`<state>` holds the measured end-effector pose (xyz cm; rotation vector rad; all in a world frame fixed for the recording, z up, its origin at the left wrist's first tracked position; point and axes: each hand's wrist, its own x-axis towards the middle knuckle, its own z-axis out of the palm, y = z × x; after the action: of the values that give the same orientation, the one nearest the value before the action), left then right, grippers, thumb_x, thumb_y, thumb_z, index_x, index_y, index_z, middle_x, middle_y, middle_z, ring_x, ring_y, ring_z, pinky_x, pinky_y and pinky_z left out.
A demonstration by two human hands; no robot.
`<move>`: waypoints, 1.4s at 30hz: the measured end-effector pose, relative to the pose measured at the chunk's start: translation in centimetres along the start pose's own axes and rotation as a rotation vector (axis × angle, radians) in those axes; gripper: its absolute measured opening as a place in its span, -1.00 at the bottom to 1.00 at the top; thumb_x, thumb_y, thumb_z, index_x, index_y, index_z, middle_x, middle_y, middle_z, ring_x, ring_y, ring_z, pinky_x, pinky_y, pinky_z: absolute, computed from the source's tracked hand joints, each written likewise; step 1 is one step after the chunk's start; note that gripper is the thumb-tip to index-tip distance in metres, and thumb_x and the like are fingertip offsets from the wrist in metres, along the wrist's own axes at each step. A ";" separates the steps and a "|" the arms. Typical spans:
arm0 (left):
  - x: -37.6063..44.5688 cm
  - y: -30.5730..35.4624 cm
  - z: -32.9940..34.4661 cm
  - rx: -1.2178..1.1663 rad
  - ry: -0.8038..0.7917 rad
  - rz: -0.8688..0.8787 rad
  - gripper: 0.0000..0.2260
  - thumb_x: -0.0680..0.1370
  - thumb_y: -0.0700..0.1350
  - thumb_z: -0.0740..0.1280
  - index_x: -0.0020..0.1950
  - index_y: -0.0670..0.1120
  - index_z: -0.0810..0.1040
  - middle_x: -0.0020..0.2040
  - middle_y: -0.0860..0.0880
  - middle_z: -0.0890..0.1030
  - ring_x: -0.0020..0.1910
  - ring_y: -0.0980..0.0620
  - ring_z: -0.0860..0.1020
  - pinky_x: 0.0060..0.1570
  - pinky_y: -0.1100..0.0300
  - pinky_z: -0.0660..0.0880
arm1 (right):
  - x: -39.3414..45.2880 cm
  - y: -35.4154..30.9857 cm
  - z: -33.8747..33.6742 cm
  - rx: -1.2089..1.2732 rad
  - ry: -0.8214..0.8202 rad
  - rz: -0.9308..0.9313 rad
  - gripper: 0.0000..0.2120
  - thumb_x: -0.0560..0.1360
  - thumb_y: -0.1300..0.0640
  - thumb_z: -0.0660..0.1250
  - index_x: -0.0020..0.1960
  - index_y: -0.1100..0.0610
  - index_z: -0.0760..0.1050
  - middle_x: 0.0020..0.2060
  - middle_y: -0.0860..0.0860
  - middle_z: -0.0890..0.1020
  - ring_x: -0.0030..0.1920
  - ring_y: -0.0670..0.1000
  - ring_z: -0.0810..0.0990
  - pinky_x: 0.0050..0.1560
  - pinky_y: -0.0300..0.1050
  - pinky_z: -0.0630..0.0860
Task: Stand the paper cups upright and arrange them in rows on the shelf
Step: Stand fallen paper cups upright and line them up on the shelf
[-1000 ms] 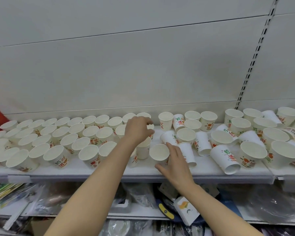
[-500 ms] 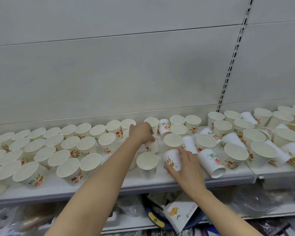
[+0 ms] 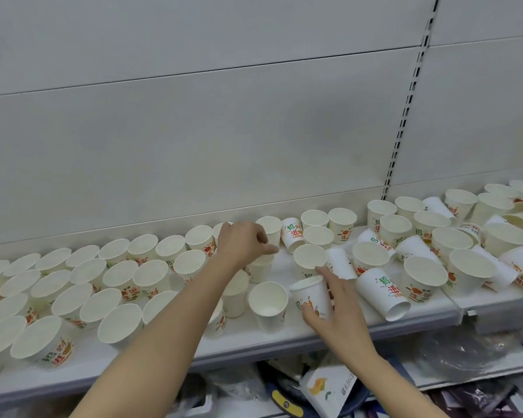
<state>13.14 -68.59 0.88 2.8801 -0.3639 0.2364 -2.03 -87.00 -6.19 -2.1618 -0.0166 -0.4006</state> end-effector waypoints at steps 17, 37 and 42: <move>9.6 5.9 5.9 0.258 -0.252 -0.041 -0.37 0.45 0.25 0.36 0.38 -0.09 0.36 0.36 -0.11 0.44 0.37 -0.15 0.29 0.28 0.03 0.21 | 2.4 2.9 -3.0 -0.206 0.182 -0.405 -0.57 0.50 -0.15 0.28 0.24 0.10 0.48 0.16 -0.04 0.53 0.18 -0.08 0.46 0.17 -0.24 0.38; 4.4 7.4 2.6 0.085 0.124 0.057 -0.81 0.49 0.13 0.37 0.06 0.13 0.62 0.01 0.15 0.64 0.09 0.10 0.51 0.20 0.13 0.18 | 21.9 8.0 -7.2 -0.792 -0.275 -0.290 -0.87 0.39 0.18 0.32 -0.16 0.01 0.62 -0.24 0.05 0.62 -0.12 0.11 0.54 -0.23 -0.15 0.19; -0.6 11.1 1.3 0.075 0.003 0.136 -0.69 0.39 0.31 0.35 -0.16 0.09 0.63 -0.18 0.16 0.64 -0.10 0.15 0.50 0.15 0.12 0.23 | 20.7 7.0 -8.6 -0.530 -0.128 -0.380 -0.89 0.42 0.09 0.40 -0.07 0.06 0.63 -0.19 0.00 0.67 -0.08 0.10 0.52 -0.08 -0.07 0.34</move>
<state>9.82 -79.23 1.78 2.9308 -0.5628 0.2838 16.33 -100.75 -1.11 -2.7127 -0.4429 -0.5243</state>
